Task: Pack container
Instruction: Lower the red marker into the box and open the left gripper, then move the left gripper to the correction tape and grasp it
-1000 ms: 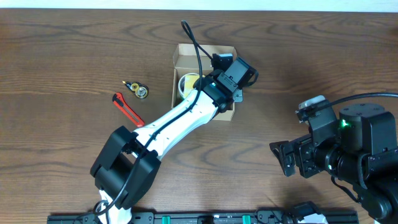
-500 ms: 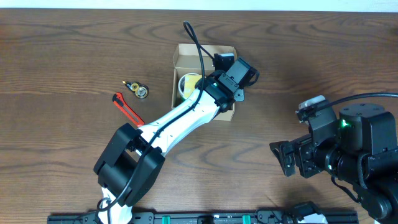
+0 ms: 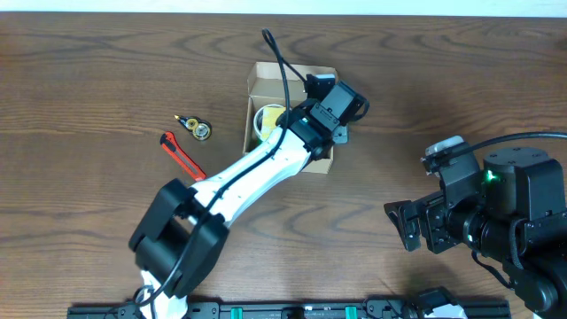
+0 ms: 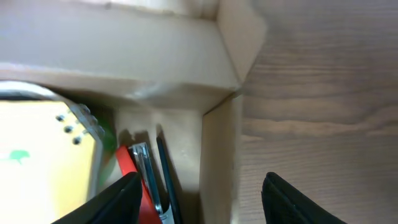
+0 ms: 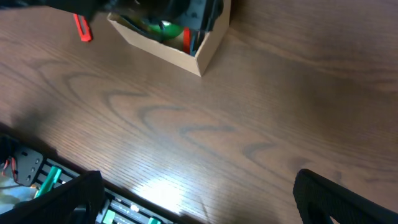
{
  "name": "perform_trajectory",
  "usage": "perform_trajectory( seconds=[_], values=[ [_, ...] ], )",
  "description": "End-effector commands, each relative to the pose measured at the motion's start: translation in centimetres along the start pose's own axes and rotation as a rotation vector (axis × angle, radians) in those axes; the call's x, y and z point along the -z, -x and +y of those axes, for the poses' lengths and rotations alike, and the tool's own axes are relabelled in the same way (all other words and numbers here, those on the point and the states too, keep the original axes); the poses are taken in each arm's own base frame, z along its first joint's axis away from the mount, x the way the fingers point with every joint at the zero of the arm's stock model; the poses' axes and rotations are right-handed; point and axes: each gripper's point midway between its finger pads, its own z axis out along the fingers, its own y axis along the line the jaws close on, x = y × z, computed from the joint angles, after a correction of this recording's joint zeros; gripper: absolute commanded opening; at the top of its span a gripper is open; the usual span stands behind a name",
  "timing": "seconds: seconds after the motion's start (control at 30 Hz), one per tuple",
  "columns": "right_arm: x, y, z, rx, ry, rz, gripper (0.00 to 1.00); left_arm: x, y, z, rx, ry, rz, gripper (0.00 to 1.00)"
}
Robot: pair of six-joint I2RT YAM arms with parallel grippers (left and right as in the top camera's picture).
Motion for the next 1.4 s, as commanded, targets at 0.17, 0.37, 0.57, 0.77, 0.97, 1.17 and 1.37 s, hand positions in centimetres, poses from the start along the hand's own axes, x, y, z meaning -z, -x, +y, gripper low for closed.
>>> perform_trajectory(
  seconds=[0.17,0.37,0.57,0.77,0.97,1.17,1.37],
  values=[
    [0.0,0.0,-0.2,0.015,-0.011,0.001,0.99,12.3,8.1,4.4,0.009,0.074,-0.268,0.66],
    [0.0,0.0,-0.2,0.015,-0.011,0.001,0.99,15.8,8.9,15.1,0.248,0.271,-0.228,0.66],
    [0.0,0.0,-0.2,0.015,-0.011,0.002,0.99,15.6,7.8,24.4,0.489,0.444,-0.16,0.67],
    [0.0,0.0,-0.2,0.015,-0.011,0.001,0.99,12.1,4.7,27.7,0.725,0.496,-0.064,0.7],
    [0.0,0.0,-0.2,0.015,-0.011,0.001,0.99,6.0,3.1,26.7,0.795,0.438,0.051,0.75],
    [0.0,0.0,-0.2,0.015,-0.011,0.001,0.99,1.5,1.2,27.9,0.881,0.449,0.148,0.84],
    [0.0,0.0,-0.2,0.015,-0.011,0.001,0.99,-0.9,0.1,30.2,0.967,0.455,0.202,0.79]
  ],
)
